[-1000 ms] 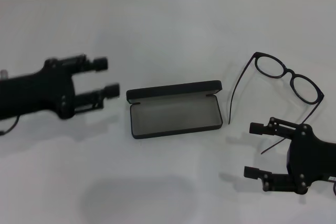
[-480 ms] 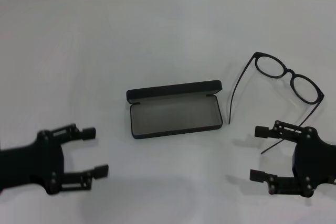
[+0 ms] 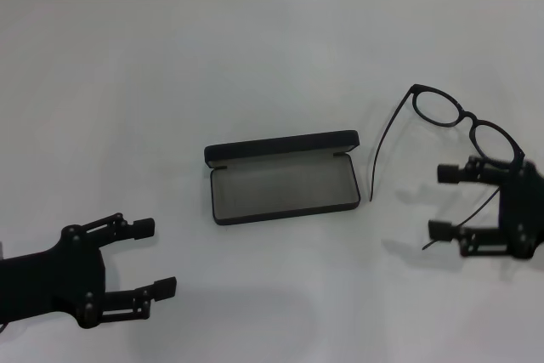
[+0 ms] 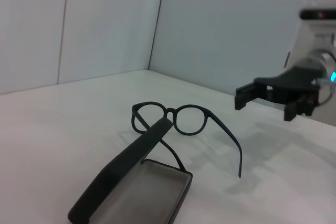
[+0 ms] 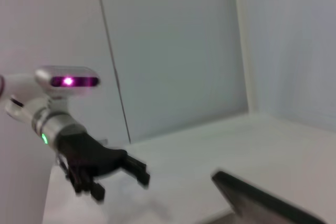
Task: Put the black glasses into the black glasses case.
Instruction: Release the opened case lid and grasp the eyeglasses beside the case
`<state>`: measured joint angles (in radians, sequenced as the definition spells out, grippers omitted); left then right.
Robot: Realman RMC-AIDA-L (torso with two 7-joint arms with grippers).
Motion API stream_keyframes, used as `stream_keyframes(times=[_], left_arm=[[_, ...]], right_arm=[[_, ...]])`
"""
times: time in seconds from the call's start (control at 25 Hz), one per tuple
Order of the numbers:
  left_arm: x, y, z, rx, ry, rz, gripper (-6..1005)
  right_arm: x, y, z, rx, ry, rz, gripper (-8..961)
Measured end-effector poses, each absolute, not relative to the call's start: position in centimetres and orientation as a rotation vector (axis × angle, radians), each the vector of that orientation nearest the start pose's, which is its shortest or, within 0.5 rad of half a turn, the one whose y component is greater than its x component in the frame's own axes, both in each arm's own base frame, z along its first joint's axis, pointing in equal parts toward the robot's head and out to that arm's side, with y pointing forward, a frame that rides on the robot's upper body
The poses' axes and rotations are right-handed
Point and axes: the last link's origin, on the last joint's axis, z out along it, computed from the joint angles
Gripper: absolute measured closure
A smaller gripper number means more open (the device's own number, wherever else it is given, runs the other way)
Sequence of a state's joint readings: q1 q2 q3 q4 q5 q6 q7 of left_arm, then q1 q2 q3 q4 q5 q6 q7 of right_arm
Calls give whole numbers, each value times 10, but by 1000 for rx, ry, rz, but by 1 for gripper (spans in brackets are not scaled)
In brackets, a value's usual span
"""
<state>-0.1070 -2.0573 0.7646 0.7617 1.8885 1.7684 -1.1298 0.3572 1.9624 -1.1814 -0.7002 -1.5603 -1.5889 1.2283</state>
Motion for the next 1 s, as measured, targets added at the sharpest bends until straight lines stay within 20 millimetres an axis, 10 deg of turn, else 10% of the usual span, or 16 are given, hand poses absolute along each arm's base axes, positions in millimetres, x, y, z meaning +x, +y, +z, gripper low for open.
stream_keyframes(times=[0.52,1.0], left_arm=[[-339,200,25,-2687,-576,-706,135],[-336,203,23,-2697,-561,-711,142]], right_arm=[[187,362,80,-2852,671,138,146],[166,405,72,-2701,867,-404,150]])
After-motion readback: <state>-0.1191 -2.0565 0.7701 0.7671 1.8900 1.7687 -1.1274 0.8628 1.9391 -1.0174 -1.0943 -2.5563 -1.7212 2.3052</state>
